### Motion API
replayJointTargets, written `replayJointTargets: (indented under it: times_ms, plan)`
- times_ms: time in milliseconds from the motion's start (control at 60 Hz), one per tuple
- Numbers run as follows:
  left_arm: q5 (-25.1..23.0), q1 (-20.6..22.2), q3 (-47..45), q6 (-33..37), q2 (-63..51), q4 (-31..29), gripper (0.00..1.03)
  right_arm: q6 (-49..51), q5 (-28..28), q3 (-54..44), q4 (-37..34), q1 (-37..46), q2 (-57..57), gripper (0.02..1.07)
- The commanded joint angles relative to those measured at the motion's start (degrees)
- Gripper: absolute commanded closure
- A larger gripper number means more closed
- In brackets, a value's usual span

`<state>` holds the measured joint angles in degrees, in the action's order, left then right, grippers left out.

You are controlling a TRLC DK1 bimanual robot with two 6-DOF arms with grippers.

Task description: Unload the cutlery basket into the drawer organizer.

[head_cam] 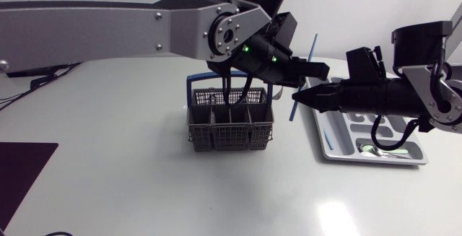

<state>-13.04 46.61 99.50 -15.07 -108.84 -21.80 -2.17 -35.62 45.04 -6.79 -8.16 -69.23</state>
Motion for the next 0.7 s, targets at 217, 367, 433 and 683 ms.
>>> replayJointTargets:
  times_ms: [217,367,433,683]
  plan:
    - [0.4,0.0,3.4,-2.3,0.4,2.6,0.62,0.1,0.2,-2.6,-0.1,-1.4,2.3,1.02]
    - [2.1,-0.5,5.3,-2.2,2.4,2.7,0.43,1.7,0.2,-3.5,-2.0,-0.1,3.8,1.02]
    - [3.5,-0.7,6.1,-1.9,3.5,2.8,0.4,2.6,0.2,-3.7,-3.1,1.1,4.5,1.02]
    - [7.6,-2.8,6.9,1.3,7.2,2.0,0.41,8.4,-0.4,-3.7,-6.5,10.0,4.3,1.02]
